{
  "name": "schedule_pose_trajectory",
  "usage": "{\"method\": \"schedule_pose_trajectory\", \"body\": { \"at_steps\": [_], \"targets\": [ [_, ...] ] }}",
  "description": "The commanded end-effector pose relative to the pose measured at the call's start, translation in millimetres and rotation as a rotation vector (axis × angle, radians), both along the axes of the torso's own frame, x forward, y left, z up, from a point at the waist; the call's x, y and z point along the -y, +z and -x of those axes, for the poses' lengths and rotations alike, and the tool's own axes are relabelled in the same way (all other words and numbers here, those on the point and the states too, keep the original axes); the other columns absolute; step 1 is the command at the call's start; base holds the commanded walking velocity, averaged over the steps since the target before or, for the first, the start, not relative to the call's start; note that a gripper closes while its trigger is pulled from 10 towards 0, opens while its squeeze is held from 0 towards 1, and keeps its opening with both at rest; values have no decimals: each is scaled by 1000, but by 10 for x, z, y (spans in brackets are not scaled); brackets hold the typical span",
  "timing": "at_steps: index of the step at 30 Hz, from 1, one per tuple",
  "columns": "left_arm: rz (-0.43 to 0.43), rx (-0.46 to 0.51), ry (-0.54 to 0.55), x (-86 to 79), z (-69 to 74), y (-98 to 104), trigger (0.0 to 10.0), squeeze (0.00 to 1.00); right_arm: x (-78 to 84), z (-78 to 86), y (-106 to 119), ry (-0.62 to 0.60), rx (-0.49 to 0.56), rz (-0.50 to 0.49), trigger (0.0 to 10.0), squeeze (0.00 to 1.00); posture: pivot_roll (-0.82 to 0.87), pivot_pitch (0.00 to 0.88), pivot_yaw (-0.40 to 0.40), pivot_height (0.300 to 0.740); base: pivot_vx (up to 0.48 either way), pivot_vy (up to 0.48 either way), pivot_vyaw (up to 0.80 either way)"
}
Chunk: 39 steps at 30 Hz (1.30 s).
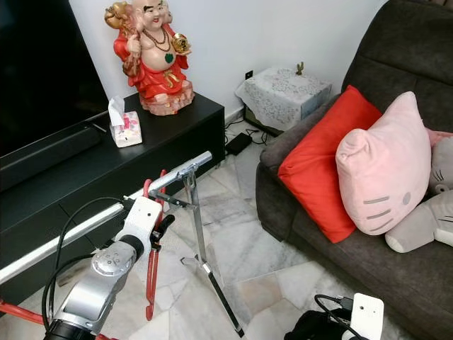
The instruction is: Hang hanger
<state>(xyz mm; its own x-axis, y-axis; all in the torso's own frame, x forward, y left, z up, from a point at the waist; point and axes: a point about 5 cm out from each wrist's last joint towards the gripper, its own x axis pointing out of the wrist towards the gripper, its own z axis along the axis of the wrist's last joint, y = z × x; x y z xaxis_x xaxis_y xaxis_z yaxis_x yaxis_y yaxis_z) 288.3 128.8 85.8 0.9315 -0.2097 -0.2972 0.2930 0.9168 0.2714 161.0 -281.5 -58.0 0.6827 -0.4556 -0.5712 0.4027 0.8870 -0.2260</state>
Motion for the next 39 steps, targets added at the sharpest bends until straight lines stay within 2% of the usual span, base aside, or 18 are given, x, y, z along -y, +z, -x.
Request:
{"method": "schedule_pose_trajectory", "body": {
  "at_steps": [1,13,21,27,33,34,35,36,37,39],
  "targets": [
    [-27,-11,18,-70,17,-15,0,0,-9,-46,21,12,14,3,10000,0,-81,0,-13,740,0,0,0],
    [-72,6,26,-160,56,1,0,0,-24,-23,2,29,-1,3,10000,0,-82,0,-11,740,0,0,0],
    [-38,45,2,-140,110,34,0,0,-24,-15,-2,29,-4,2,10000,0,-83,0,-10,740,0,0,0],
    [4,116,37,-193,197,141,0,0,-27,7,-12,30,-8,0,10000,0,-81,0,-9,740,0,0,0],
    [25,143,82,-241,244,191,0,0,-25,19,-17,30,-10,-1,10000,0,-79,0,-9,740,0,0,0],
    [35,152,111,-267,258,212,1216,0,-25,22,-17,30,-11,-1,10000,0,-77,0,-10,740,0,0,0],
    [41,163,136,-287,272,231,4078,0,-25,24,-19,29,-11,-2,10000,0,-74,0,-10,740,0,0,0],
    [42,166,140,-290,275,235,4078,0,-25,24,-19,29,-11,-3,10000,0,-74,0,-10,740,0,0,0],
    [40,168,147,-296,291,242,10000,0,-24,27,-20,29,-12,-3,10000,0,-74,0,-10,740,0,0,0],
    [39,168,149,-298,296,244,10000,0,-24,28,-20,29,-12,-4,10000,0,-74,0,-10,740,0,0,0]
  ]
}}
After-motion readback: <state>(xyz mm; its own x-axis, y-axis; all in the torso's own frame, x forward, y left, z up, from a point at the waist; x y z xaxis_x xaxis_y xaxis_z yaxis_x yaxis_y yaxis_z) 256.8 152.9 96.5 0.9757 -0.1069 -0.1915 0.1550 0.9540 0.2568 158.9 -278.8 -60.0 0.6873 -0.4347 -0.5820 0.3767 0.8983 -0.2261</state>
